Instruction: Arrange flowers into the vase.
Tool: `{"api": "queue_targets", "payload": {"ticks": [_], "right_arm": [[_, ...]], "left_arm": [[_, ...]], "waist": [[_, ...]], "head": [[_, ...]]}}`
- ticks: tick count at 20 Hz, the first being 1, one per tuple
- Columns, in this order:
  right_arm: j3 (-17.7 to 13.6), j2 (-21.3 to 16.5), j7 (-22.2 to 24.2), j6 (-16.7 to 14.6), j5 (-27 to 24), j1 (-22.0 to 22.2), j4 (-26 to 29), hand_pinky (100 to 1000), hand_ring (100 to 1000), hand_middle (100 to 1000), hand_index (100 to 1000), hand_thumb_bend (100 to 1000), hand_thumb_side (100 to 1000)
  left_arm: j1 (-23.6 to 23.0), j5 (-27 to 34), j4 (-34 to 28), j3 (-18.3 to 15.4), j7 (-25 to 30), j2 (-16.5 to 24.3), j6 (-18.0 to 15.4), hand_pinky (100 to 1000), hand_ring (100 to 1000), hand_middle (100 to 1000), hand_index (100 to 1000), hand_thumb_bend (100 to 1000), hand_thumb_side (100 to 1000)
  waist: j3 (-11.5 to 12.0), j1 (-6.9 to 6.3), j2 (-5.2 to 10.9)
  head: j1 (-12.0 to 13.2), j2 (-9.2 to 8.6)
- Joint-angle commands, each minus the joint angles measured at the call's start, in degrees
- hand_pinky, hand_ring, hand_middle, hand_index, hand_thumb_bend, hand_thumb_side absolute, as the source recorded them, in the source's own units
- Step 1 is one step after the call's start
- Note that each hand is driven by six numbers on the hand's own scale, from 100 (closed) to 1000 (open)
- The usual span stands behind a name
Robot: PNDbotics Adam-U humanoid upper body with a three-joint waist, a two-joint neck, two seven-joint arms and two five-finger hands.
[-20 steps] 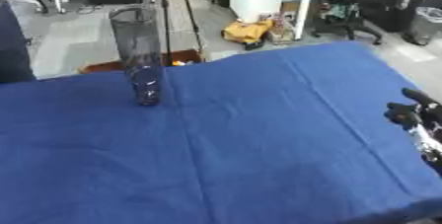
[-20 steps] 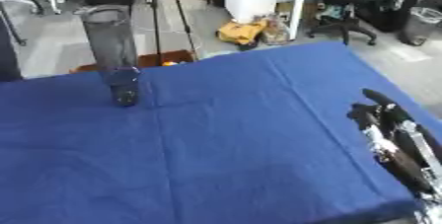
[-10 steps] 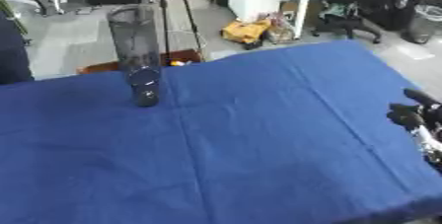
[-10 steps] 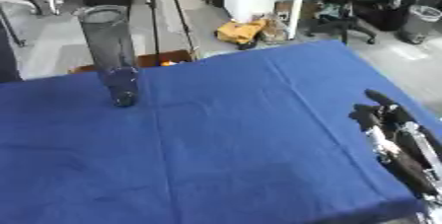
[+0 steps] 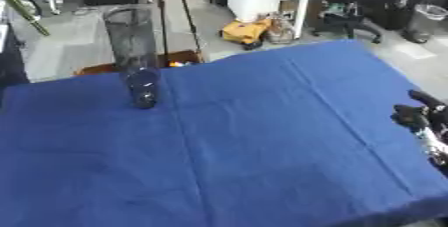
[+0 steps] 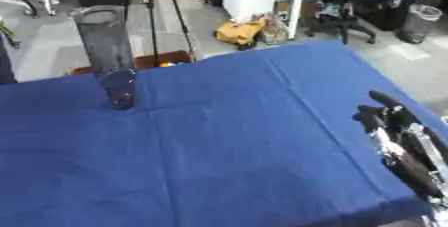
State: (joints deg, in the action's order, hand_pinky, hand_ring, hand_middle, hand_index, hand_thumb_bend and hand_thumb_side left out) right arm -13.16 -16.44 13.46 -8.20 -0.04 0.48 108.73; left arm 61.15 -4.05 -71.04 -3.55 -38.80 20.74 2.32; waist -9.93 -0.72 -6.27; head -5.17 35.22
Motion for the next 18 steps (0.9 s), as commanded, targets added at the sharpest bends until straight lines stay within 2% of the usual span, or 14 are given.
{"api": "queue_targets", "payload": {"ticks": [1,5,6,12,18], "right_arm": [[-0.20,-1.43,0.05,-0.22,-0.10,-0.43,0.34,863,900,643,958,100,571],[-0.25,-1.51,-0.08,-0.16,-0.06,-0.37,0.27,863,900,643,958,100,572],[-0.27,-1.53,-0.09,-0.14,-0.03,-0.35,0.25,863,900,643,958,100,572],[-0.25,-1.60,-0.08,-0.05,0.00,-0.38,0.24,863,900,643,958,100,572],[0.18,-1.84,0.42,0.02,-0.21,-1.22,0.30,863,900,643,958,100,573]], "left_arm": [[2.16,0.38,0.18,0.60,-0.32,2.32,-0.25,100,100,100,100,100,369],[3.00,0.20,0.61,0.89,0.01,2.87,-0.19,100,100,100,100,100,390],[3.20,0.10,0.62,0.90,0.04,3.01,-0.16,100,100,100,100,100,369],[3.75,0.09,0.58,0.99,0.00,3.12,-0.25,100,100,100,100,100,370],[4.29,2.08,1.14,1.24,-0.50,2.03,-1.55,100,100,100,100,100,369]], "waist": [[-0.21,-0.51,0.79],[-0.25,-0.65,0.97],[-0.24,-0.71,1.02],[-0.32,-0.97,1.17],[-2.08,-1.67,0.82]], "head": [[-0.12,-0.16],[-0.10,-0.11],[-0.10,-0.07],[-0.01,-0.06],[1.17,-0.88]]}}
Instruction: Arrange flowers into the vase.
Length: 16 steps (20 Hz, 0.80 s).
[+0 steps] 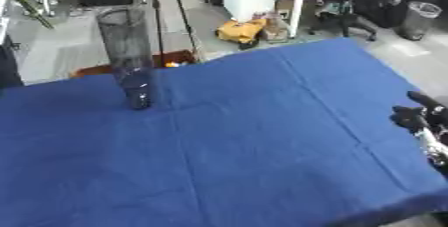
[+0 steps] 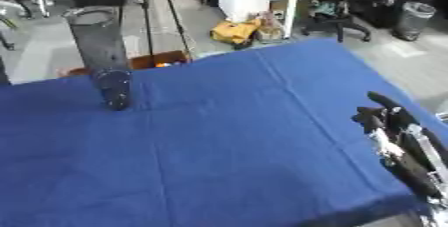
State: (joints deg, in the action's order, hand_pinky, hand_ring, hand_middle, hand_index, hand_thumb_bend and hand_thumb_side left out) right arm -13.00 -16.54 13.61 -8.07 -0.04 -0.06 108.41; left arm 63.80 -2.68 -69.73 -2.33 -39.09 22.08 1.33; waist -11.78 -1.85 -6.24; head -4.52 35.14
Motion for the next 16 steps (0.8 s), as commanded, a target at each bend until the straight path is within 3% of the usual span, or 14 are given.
{"api": "queue_targets", "payload": {"ticks": [1,16], "right_arm": [[0.06,-1.75,0.33,-0.11,-0.24,-0.74,0.62,863,900,642,958,100,573],[0.13,-1.86,0.59,-0.04,0.07,-1.59,0.69,863,900,642,958,100,573]], "left_arm": [[1.72,0.89,0.04,0.02,-0.30,0.60,-0.72,100,100,100,100,100,369],[3.50,-0.38,5.51,-0.58,-3.43,1.39,-4.18,100,100,100,100,100,371]], "waist": [[-0.54,-0.61,0.74],[-4.12,-1.89,-0.31]], "head": [[0.64,-0.87],[2.00,-1.66]]}}
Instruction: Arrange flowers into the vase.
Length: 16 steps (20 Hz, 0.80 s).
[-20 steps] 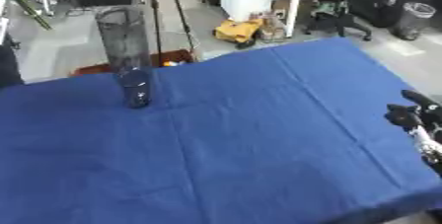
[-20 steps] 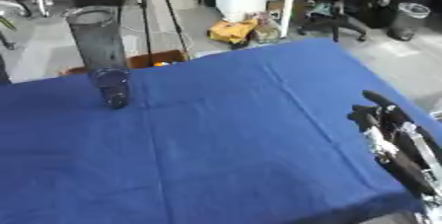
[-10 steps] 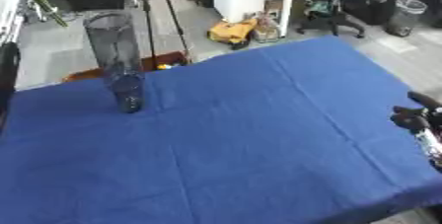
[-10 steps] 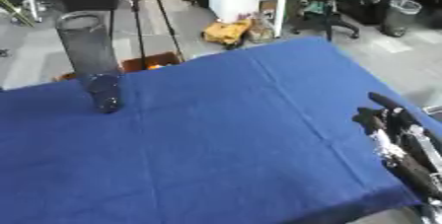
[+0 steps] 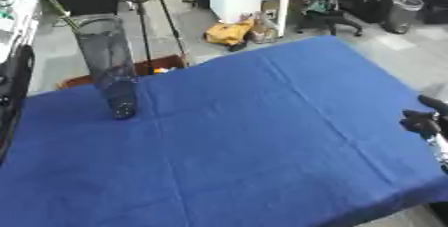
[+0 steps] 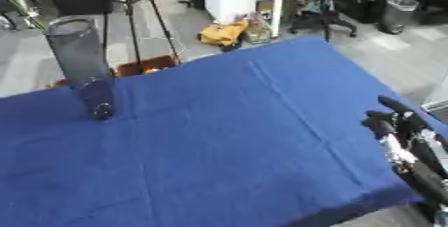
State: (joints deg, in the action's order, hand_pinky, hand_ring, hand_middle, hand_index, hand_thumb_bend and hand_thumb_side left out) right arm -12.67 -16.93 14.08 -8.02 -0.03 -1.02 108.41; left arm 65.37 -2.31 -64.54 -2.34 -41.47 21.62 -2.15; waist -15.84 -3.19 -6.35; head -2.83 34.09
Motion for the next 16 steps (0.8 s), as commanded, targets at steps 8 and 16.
{"api": "queue_targets", "payload": {"ticks": [8,16], "right_arm": [[-0.31,-1.40,0.02,-0.02,0.31,-0.74,0.80,863,900,641,958,100,573],[-0.31,-1.39,0.00,0.01,0.34,-0.74,0.83,863,900,641,958,100,573]], "left_arm": [[2.01,-1.88,1.87,-0.87,-3.79,2.43,-2.77,100,100,100,100,100,372],[2.00,-1.90,2.04,-0.84,-3.97,2.42,-3.00,100,100,100,100,100,372]], "waist": [[0.05,-0.87,-0.68],[0.07,-0.88,-0.69]], "head": [[0.73,-0.58],[0.73,-0.58]]}}
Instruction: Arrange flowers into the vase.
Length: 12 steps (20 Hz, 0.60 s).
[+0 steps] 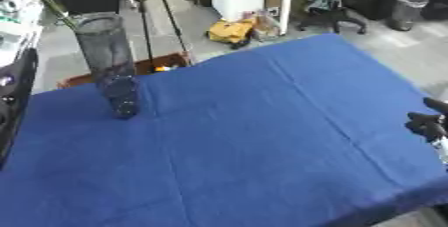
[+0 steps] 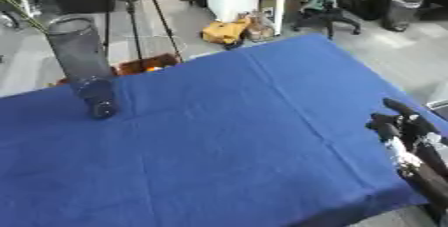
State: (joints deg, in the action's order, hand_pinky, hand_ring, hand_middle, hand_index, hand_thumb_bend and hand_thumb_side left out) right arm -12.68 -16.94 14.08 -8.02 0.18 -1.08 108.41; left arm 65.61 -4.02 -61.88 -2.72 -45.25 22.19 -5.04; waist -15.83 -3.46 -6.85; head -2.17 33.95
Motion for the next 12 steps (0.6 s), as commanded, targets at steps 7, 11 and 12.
{"api": "queue_targets", "payload": {"ticks": [7,11,12], "right_arm": [[-0.61,-1.25,0.09,0.31,0.49,-1.00,0.60,863,900,638,959,100,579],[-0.65,-1.20,0.18,0.35,0.55,-1.09,0.60,863,900,638,959,100,573],[-0.65,-1.19,0.21,0.33,0.53,-1.12,0.61,862,900,638,959,100,571]], "left_arm": [[1.35,-0.62,-0.64,-0.95,-2.54,1.81,-1.58,100,100,100,100,100,377],[1.21,-1.06,-0.31,-0.83,-3.46,1.73,-1.94,100,100,100,100,100,370],[1.18,-1.16,-0.30,-0.85,-3.67,1.73,-2.10,100,100,100,100,100,366]], "waist": [[0.46,-1.50,-0.63],[0.34,-1.66,-0.73],[0.26,-1.67,-0.77]], "head": [[-0.52,-0.53],[-0.56,-0.59],[-0.57,-0.66]]}}
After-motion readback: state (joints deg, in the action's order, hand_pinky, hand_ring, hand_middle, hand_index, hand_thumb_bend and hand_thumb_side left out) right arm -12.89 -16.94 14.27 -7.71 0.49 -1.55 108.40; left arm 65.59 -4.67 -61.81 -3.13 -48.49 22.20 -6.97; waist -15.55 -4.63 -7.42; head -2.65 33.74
